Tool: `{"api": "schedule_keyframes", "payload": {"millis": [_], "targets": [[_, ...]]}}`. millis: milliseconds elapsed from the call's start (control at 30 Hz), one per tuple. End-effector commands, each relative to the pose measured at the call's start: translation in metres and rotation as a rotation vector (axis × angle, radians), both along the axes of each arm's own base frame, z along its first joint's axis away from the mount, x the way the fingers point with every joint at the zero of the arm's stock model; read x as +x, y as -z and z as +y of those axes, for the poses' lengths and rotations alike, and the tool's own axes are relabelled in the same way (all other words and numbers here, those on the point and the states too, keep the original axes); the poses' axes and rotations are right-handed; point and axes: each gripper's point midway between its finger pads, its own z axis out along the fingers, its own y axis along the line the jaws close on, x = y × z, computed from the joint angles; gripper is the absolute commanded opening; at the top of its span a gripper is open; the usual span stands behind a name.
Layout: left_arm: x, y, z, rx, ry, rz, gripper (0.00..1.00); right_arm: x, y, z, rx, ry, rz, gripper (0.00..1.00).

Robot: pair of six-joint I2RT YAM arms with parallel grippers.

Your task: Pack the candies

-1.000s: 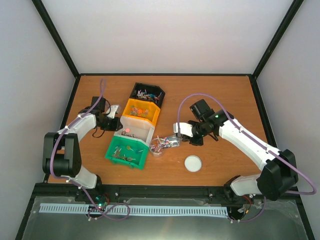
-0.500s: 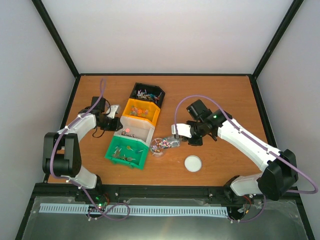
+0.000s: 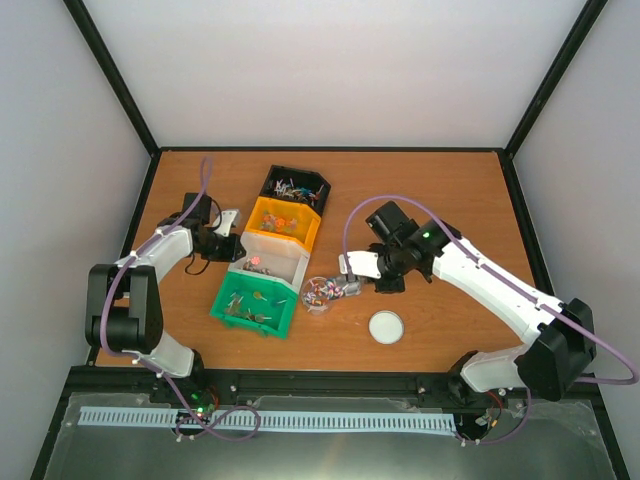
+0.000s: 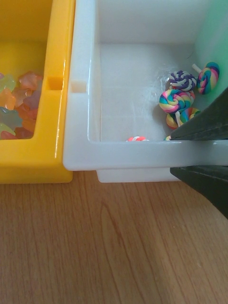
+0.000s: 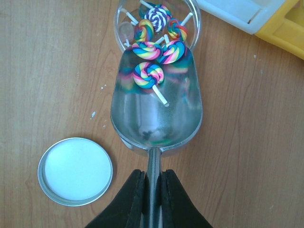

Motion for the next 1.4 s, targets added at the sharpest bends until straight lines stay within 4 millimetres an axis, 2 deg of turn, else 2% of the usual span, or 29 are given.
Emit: {"api": "schedule_keyframes", "payload": {"millis": [0,300,533,733,867,1100,1367], "targets": [[-0.005,0.013,0.001,0.024,0.035,0.034,0.01,-0.003,-0.006,0.002,-0.025,-0.033,-0.029,0.03],[-0.006,0.013,0.001,0.026,0.040,0.037,0.01,0.004,-0.015,0.007,-0.069,-0.034,-0.092,0.03],[-0.007,0.013,0.002,0.032,0.045,0.038,0.01,-0.001,-0.016,0.011,-0.115,-0.061,-0.118,0.03],[-0.009,0.010,0.008,0.076,0.062,0.028,0.01,0.001,-0.027,0.014,-0.089,-0.046,-0.144,0.03],[-0.015,0.010,0.014,0.120,0.085,0.020,0.01,0.000,-0.035,0.020,-0.041,-0.035,-0.144,0.03],[-0.026,0.008,0.023,0.191,0.147,0.011,0.01,0.000,-0.031,0.020,-0.044,-0.037,-0.141,0.03],[-0.046,0.011,0.029,0.246,0.230,0.026,0.01,0.010,-0.051,0.037,0.073,0.012,-0.172,0.03]]}}
